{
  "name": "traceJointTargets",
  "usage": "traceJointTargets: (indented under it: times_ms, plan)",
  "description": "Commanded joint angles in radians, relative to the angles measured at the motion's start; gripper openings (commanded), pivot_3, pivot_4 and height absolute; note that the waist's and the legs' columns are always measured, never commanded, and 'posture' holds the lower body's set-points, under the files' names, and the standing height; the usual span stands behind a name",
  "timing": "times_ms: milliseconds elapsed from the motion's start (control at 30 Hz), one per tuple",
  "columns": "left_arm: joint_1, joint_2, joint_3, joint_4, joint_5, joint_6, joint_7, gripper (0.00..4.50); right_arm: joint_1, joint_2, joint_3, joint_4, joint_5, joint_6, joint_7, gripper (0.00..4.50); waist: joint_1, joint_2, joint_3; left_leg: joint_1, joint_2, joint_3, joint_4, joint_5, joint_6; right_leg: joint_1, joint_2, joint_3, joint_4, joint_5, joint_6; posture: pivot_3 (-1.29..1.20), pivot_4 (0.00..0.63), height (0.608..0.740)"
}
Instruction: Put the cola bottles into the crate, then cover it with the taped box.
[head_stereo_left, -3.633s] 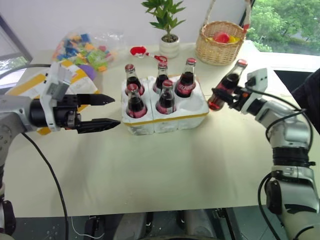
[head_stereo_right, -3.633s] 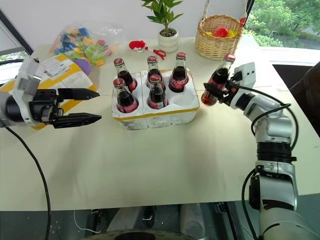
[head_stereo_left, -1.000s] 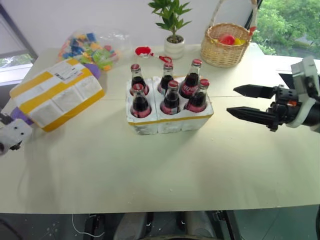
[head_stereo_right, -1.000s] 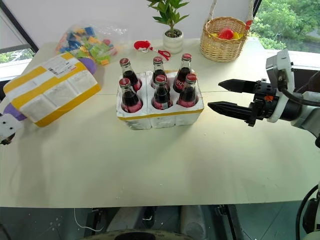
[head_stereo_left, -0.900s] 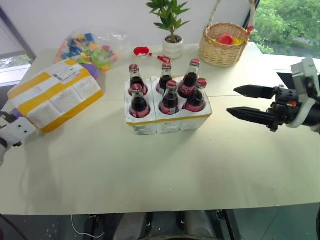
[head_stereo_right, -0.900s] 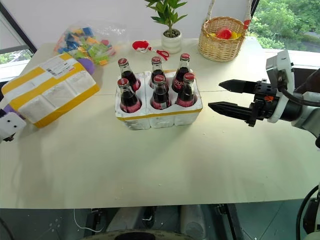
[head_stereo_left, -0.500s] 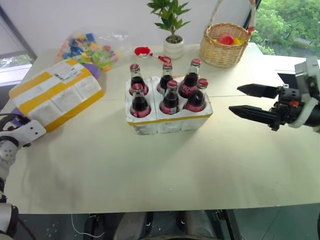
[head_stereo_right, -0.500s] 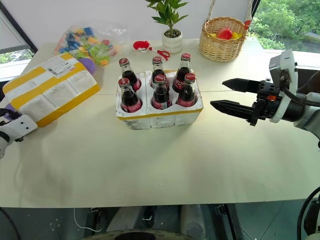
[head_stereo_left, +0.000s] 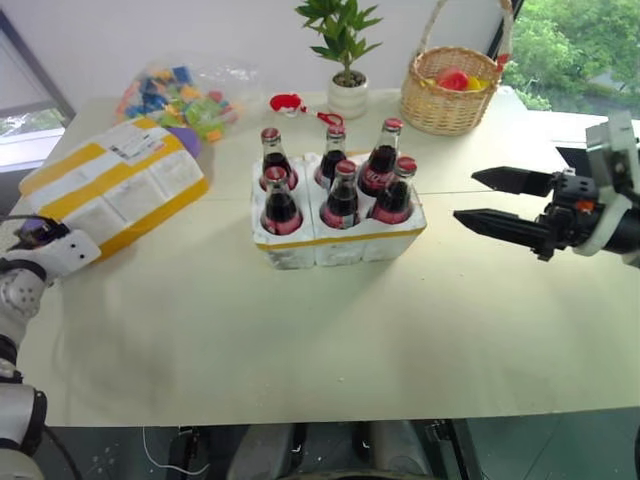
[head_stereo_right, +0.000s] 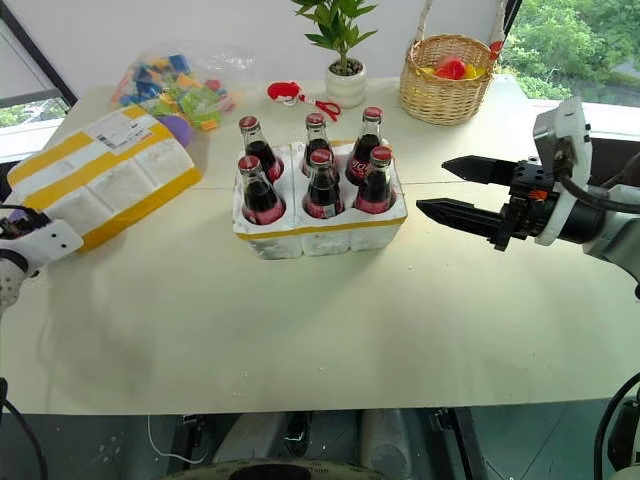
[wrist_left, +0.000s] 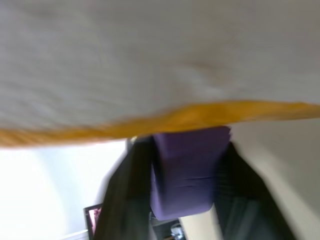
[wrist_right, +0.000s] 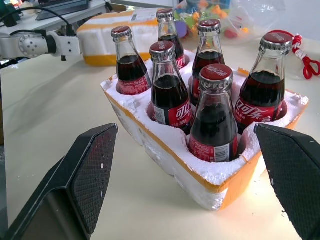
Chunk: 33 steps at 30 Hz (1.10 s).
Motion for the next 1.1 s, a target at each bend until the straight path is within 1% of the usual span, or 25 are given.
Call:
traceJointTargets:
  times_ms: [33,133,233,367,500,567,667,767,933,1100]
  plan:
    - [-0.01,0.017,-0.007,0.009,-0.001,-0.006,-0.004,0.31,-0.011,-0.006,-0.025,-0.035,0.02,-0.007,-0.011,4.5,0.0,0.0,0.0,0.0,0.0,0.0,0.0,0.0,0.0,0.0,0.0,0.0,0.0,0.0,0.0,0.0,0.15,0.732]
    - [-0.03,0.044,0.016,-0.022,-0.02,-0.007,-0.01,0.31,0.02,-0.023,-0.034,-0.022,0.023,0.014,-0.001,4.5,0.001,-0.001,0.0,0.0,0.0,0.0,0.0,0.0,0.0,0.0,0.0,0.0,0.001,0.0,0.0,0.0,0.15,0.732]
    - [-0.042,0.087,0.062,-0.093,-0.068,-0.034,-0.048,0.31,0.081,-0.049,-0.047,-0.003,-0.027,-0.016,0.029,4.5,0.002,-0.005,0.0,0.0,0.0,0.0,0.001,0.0,0.0,0.0,0.0,0.0,0.002,0.0,0.0,0.0,0.15,0.732]
    - [-0.033,0.161,0.123,-0.237,-0.12,-0.066,-0.107,0.31,0.134,-0.06,-0.057,0.033,-0.084,-0.056,0.038,4.5,-0.001,-0.006,-0.001,0.0,0.0,0.0,0.001,0.0,0.0,0.0,0.0,0.0,0.001,0.0,0.0,0.0,0.15,0.732]
    - [-0.045,0.182,0.19,-0.383,-0.192,-0.04,-0.181,0.31,0.174,-0.056,-0.078,0.046,-0.106,-0.066,0.042,4.5,0.0,-0.006,-0.001,0.0,0.0,0.0,0.001,0.0,0.0,0.0,0.0,0.0,0.001,0.0,0.0,0.0,0.15,0.732]
    - [-0.06,0.177,0.21,-0.455,-0.225,-0.028,-0.231,0.31,0.196,-0.054,-0.087,0.048,-0.116,-0.07,0.047,4.5,0.0,-0.006,-0.001,0.0,0.0,0.0,0.001,0.0,0.0,0.0,0.0,0.0,0.001,0.0,0.0,0.0,0.15,0.732]
    - [-0.079,0.148,0.232,-0.644,-0.314,0.003,-0.348,0.31,0.237,-0.055,-0.105,0.061,-0.14,-0.081,0.058,4.5,0.0,-0.006,-0.001,0.0,0.0,0.0,0.001,0.0,0.0,0.0,0.0,0.0,0.001,0.0,0.0,0.0,0.15,0.732]
    - [-0.078,0.12,0.229,-0.818,-0.356,0.059,-0.43,0.31,0.248,-0.051,-0.118,0.089,-0.149,-0.082,0.054,4.5,0.0,-0.006,-0.001,0.0,0.0,0.0,0.003,0.0,0.001,0.001,0.0,0.0,0.001,0.0,0.0,0.0,0.15,0.732]
    - [-0.095,0.064,0.214,-1.049,-0.365,0.204,-0.516,0.31,0.259,-0.041,-0.129,0.112,-0.164,-0.086,0.047,4.5,-0.005,-0.006,-0.001,0.0,0.0,0.0,0.003,0.0,0.001,0.001,0.001,0.0,0.002,0.0,0.0,0.0,0.15,0.732]
    - [-0.106,0.037,0.187,-1.201,-0.331,0.288,-0.587,0.31,0.277,-0.034,-0.139,0.12,-0.177,-0.095,0.044,4.5,-0.002,-0.006,-0.001,0.0,0.0,0.0,0.003,0.0,0.0,0.001,0.002,0.0,0.002,0.0,0.0,0.0,0.15,0.732]
